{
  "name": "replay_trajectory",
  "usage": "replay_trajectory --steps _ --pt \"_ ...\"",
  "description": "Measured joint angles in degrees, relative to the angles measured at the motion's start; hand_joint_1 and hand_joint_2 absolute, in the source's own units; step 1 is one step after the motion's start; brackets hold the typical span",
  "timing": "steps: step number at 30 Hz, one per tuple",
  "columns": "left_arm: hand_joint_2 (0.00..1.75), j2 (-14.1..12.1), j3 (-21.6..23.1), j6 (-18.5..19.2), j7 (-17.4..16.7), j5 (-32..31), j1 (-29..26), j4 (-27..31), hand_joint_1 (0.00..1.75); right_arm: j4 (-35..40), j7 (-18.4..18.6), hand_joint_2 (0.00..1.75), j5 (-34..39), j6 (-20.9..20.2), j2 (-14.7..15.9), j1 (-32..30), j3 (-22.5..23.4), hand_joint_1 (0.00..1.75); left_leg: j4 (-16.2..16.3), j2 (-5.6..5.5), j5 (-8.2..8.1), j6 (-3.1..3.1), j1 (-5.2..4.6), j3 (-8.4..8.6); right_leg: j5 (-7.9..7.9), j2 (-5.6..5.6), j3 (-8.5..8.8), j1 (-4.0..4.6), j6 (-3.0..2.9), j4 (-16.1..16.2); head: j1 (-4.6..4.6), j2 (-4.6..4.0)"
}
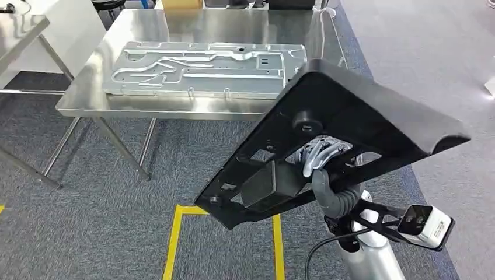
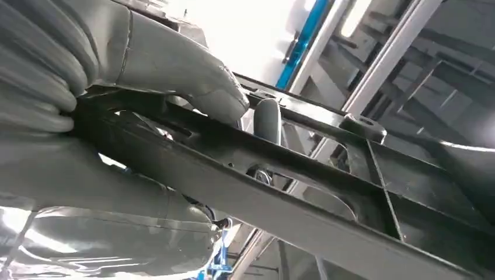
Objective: Take the parts from the cabinet and place them on the table.
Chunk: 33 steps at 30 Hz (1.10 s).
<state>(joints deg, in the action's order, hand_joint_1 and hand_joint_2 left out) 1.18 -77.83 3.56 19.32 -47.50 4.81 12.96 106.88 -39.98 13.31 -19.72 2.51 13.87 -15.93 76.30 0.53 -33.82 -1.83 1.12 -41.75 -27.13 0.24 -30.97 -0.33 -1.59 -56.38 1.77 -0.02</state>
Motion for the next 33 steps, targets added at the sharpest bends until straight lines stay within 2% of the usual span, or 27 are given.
replay_trajectory --steps 1,2,4,5,6,9,10,11,12,14,15,16,17,18,19,20,21,22,23,25,27,28,29,30,31,32,33 --pt "1.75 0.0 0.0 0.0 0.0 0.0 -0.1 0.0 0.00 -0.1 0.0 1.75 0.0 0.0 0.0 0.0 0.0 1.75 -0.3 0.00 1.50 0.07 0.00 -0.64 -0.44 0.21 0.57 0.06 0.07 0.0 0.00 0.00" --pt "1.75 0.0 0.0 0.0 0.0 0.0 -0.1 0.0 0.00 -0.1 0.0 1.75 0.0 -0.2 0.0 0.0 0.0 1.75 -3.2 0.00 4.10 0.22 0.00 0.19 -0.94 0.42 1.26 0.08 0.16 -0.1 0.00 0.00" --pt "1.75 0.0 0.0 0.0 0.1 0.0 -0.1 0.0 0.00 -0.1 0.0 1.75 0.0 -0.3 0.0 0.0 0.0 1.75 -13.5 -0.08 10.76 0.78 -0.05 4.27 -2.19 0.55 3.08 0.14 0.44 -0.1 0.00 0.00" --pt "1.75 -0.2 0.0 0.0 0.1 0.0 -0.3 0.0 0.00 -0.1 0.0 1.75 0.0 -0.4 0.0 0.0 0.0 1.75 -16.5 -0.25 11.36 1.22 -0.19 5.64 -2.75 0.51 3.44 0.06 0.65 0.0 -0.04 0.00" --pt "1.75 -0.2 0.0 0.0 0.1 0.0 -0.2 0.0 0.00 -0.1 0.0 1.75 0.1 -0.5 0.0 0.1 0.1 1.75 -18.1 -0.25 10.33 1.38 -0.59 6.60 -3.17 0.85 3.42 0.42 1.18 -0.2 0.00 0.00" --pt "1.75 -0.2 0.0 0.0 0.2 0.0 -0.1 0.0 0.00 -0.1 0.1 1.75 0.1 -0.7 0.0 0.1 0.1 1.75 -18.5 -0.22 9.44 2.59 -0.64 6.80 -2.77 0.78 3.92 0.33 2.15 -0.1 -0.02 0.00" --pt "1.75 -0.1 0.0 0.0 0.2 0.0 0.0 0.0 0.00 0.0 0.1 1.75 0.1 -0.7 0.0 0.1 0.1 1.75 -19.0 -0.40 9.34 2.89 -0.27 7.89 -2.68 0.75 3.40 0.30 2.40 -1.7 0.00 0.00" --pt "1.75 -0.1 0.0 0.0 0.2 0.0 0.0 0.0 0.00 0.0 0.1 1.75 0.1 -0.7 0.0 0.1 0.1 1.75 -19.4 -0.34 8.97 3.34 -0.29 8.77 -2.07 0.51 1.90 0.12 2.64 -4.8 -0.02 0.00" --pt "1.75 -0.1 0.0 0.0 0.2 0.0 0.0 0.0 0.00 0.0 0.0 1.75 0.1 -0.7 0.0 0.3 0.1 1.75 -19.6 -0.33 8.53 3.63 -0.27 9.38 -2.55 0.39 -0.86 0.08 2.86 -8.9 -0.02 0.00" --pt "1.75 -0.1 0.0 0.0 0.2 -0.1 0.0 0.0 0.00 0.0 0.0 1.75 0.1 -0.4 0.0 0.0 0.1 1.75 -19.6 -0.38 7.50 3.73 -0.28 10.41 -5.84 0.34 -6.95 -0.14 3.31 -16.3 0.00 0.00" --pt "1.75 -0.1 0.0 0.0 0.2 -0.1 -0.1 0.0 0.00 -0.1 0.0 1.75 0.1 -0.4 0.0 -0.1 0.1 1.75 -19.6 -0.42 6.89 3.71 -0.28 11.11 -7.71 0.32 -9.27 -0.20 3.48 -18.2 -0.02 0.00" --pt "1.75 -0.1 0.0 0.0 0.2 -0.1 -0.1 0.0 0.00 -0.1 0.0 1.75 0.1 -0.4 0.0 -0.1 0.1 1.75 -19.6 -0.48 6.25 3.65 -0.28 11.93 -8.34 0.27 -10.58 -0.26 3.53 -18.1 -0.02 0.00" --pt "1.75 -0.1 0.0 0.0 0.2 -0.1 -0.1 0.0 0.00 -0.1 0.0 1.75 0.1 -0.3 0.0 -0.1 0.1 1.75 -19.6 -0.54 5.56 3.54 -0.28 12.91 -7.70 0.15 -10.80 -0.31 3.47 -16.2 -0.02 0.00" --pt "1.75 -0.1 0.0 0.0 0.2 -0.1 -0.1 0.0 0.00 -0.1 0.0 1.75 0.1 -0.2 0.0 -0.2 0.1 1.75 -19.6 -0.57 4.75 3.38 -0.28 14.05 -5.39 0.03 -10.18 -0.35 3.42 -12.5 -0.02 0.00" --pt "1.75 -0.1 0.0 0.0 0.2 0.0 -0.1 0.0 0.00 -0.1 0.0 1.75 0.1 -0.1 0.0 -0.2 0.1 1.75 -19.6 -0.57 3.89 3.21 -0.30 15.21 -1.49 -0.04 -9.12 -0.31 3.11 -7.9 -0.02 0.00" --pt "1.75 -0.1 0.0 0.0 0.3 0.0 -0.2 0.0 0.00 -0.1 0.0 1.75 0.1 0.0 0.0 -0.3 0.1 1.75 -19.8 -0.56 3.14 3.04 -0.31 15.61 3.87 -0.38 -8.41 -0.14 2.55 -3.6 -0.04 0.00" --pt "1.75 0.0 0.0 0.0 0.2 0.0 -0.1 0.0 0.00 -0.1 0.0 1.75 0.1 0.0 0.0 -0.5 0.2 1.75 -19.3 -0.52 2.38 2.72 -0.50 16.63 7.59 -0.49 -8.73 0.35 2.14 -1.6 -0.02 0.00" --pt "1.75 -0.1 -0.1 0.0 0.3 0.0 0.0 0.0 0.00 0.0 0.1 1.75 0.0 0.0 0.0 -0.7 0.2 1.75 -19.9 -0.65 1.89 2.26 -0.51 16.32 6.38 -0.35 -8.50 0.45 1.87 -1.9 -0.07 0.00" --pt "1.75 -0.1 -0.1 0.0 0.4 0.0 0.0 0.0 0.00 0.2 0.1 1.75 0.0 -0.1 0.0 -0.7 0.2 1.75 -20.4 -0.56 1.86 1.86 -0.44 17.35 6.40 -0.15 -8.24 0.56 1.44 -1.7 -0.04 0.00" --pt "1.75 -0.1 -0.1 0.0 0.5 0.0 0.2 0.0 0.00 0.4 0.0 1.75 0.0 -0.2 0.0 -0.6 0.3 1.75 -18.5 -0.54 3.10 0.89 -0.47 17.14 5.73 0.14 -6.87 0.35 0.59 -1.2 -0.02 0.00" --pt "1.75 -0.1 -0.1 0.1 0.6 0.0 0.5 0.0 0.00 0.6 0.0 1.75 0.0 -0.3 0.0 -0.7 0.3 1.75 -10.5 -0.58 4.61 0.65 -0.27 12.69 4.81 0.07 -5.32 0.11 -0.03 -0.5 -0.02 0.00" --pt "1.75 -0.1 -0.1 0.1 0.7 0.1 0.5 0.0 0.00 0.6 0.0 1.75 0.0 -0.3 0.0 -0.7 0.3 1.75 -6.2 -0.58 3.65 0.38 -0.21 9.76 4.22 0.07 -4.73 0.10 -0.20 -0.5 -0.02 0.00" --pt "1.75 -0.1 -0.1 0.1 0.7 0.1 0.4 0.0 0.00 0.6 0.0 1.75 0.0 -0.4 0.0 -0.8 0.3 1.75 -2.8 -0.58 0.69 0.34 -0.21 7.02 3.52 0.14 -4.03 0.12 -0.26 -0.5 -0.02 0.00" --pt "1.75 -0.2 -0.1 0.1 0.7 0.1 0.2 0.0 0.00 0.6 0.0 1.75 0.0 -0.4 0.0 -0.9 0.3 1.75 -1.0 -0.58 -2.49 0.43 -0.21 5.03 2.88 0.28 -3.27 0.14 -0.30 -0.5 -0.02 0.00" --pt "1.75 -0.2 -0.1 0.1 0.7 0.1 0.0 0.0 0.00 0.6 0.0 1.75 0.0 -0.4 0.0 -0.9 0.3 1.75 -0.9 -0.57 -5.12 0.63 -0.21 3.58 2.10 0.51 -2.24 0.14 -0.27 -0.5 -0.02 0.00" --pt "1.75 -0.2 -0.1 0.1 0.7 0.1 -0.1 0.0 0.00 0.6 0.0 1.75 0.0 -0.5 0.0 -0.9 0.3 1.75 -2.5 -0.57 -5.40 0.58 -0.21 3.27 1.44 0.60 -1.31 0.15 -0.22 -0.5 -0.02 0.00" --pt "1.75 -0.2 -0.1 0.1 0.8 0.1 -0.1 0.0 0.00 0.6 0.0 1.75 0.0 -0.5 0.0 -0.9 0.3 1.75 -5.7 -0.57 -3.75 0.61 -0.22 3.59 0.64 0.67 -0.21 0.16 -0.11 -0.5 -0.02 0.00"
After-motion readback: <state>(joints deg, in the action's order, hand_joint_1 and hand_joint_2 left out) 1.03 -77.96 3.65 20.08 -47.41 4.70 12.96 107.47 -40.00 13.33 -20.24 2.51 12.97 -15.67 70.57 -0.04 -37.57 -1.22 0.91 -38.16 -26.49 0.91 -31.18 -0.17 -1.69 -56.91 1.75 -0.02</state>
